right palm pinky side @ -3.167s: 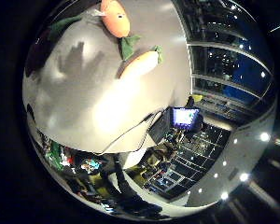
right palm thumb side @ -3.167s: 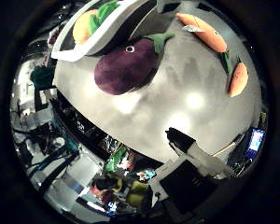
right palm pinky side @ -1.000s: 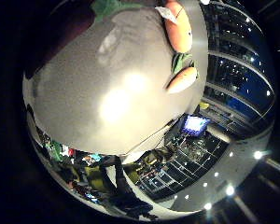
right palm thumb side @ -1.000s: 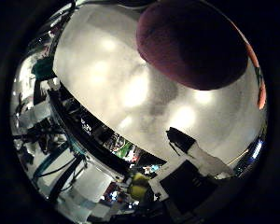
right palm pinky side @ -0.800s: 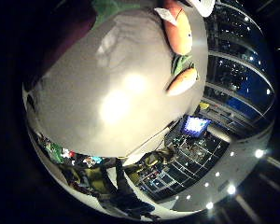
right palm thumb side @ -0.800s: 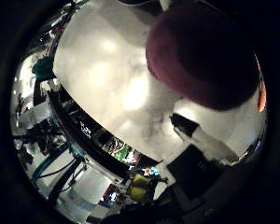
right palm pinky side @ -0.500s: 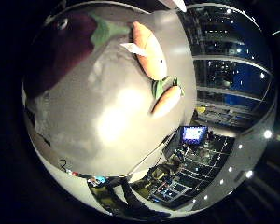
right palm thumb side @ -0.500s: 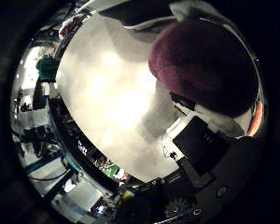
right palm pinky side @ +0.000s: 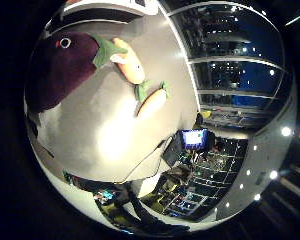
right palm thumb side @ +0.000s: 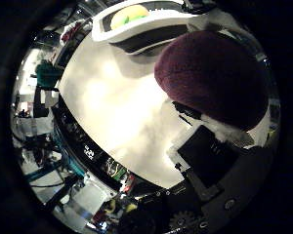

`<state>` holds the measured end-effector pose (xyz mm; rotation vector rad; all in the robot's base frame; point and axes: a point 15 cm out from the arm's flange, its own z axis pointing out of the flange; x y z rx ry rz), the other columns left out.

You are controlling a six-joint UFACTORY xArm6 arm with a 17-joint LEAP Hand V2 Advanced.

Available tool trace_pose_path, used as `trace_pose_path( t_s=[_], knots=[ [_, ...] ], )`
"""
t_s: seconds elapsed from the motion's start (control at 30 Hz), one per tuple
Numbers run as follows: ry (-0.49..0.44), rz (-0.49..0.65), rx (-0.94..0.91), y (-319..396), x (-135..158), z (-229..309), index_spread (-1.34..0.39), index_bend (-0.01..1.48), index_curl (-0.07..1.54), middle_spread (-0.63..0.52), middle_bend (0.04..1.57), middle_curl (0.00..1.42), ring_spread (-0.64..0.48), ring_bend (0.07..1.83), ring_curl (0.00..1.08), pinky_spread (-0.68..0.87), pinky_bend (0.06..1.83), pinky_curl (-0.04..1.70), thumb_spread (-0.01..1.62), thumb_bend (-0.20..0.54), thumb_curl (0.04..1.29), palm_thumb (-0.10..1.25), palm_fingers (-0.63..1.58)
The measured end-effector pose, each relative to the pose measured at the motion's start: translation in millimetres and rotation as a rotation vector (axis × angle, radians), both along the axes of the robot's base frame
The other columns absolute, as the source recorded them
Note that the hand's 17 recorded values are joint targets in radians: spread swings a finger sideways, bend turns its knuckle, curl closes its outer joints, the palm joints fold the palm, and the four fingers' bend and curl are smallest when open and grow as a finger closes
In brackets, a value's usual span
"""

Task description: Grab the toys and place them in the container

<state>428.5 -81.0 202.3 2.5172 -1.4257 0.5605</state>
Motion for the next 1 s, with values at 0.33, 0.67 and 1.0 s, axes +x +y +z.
trace_pose_path(
  t_s=[0.33, 0.67, 1.0],
  knots=[
    [-0.05, 0.102, 0.083, 105.4, 12.4, 34.2, -0.45, 1.06, 0.62, -0.47, 0.49, 0.5, -0.24, 0.19, 0.12, 0.25, 0.24, 0.19, 0.89, -0.018, 0.34, 1.03, 0.62],
    [-0.065, 0.173, 0.165, 226.0, 67.3, 34.0, -0.46, 0.92, 0.6, -0.52, 0.58, 0.57, -0.38, 0.31, 0.18, 0.15, 0.2, 0.14, 0.91, -0.019, 0.34, 1.03, 0.77],
    [-0.107, 0.16, 0.174, 272.3, 169.7, 35.9, -0.48, 0.77, 0.61, -0.55, 0.57, 0.68, -0.53, 0.57, 0.3, -0.03, 0.25, 0.08, 0.94, -0.018, 0.33, 1.03, 0.89]
  ],
)
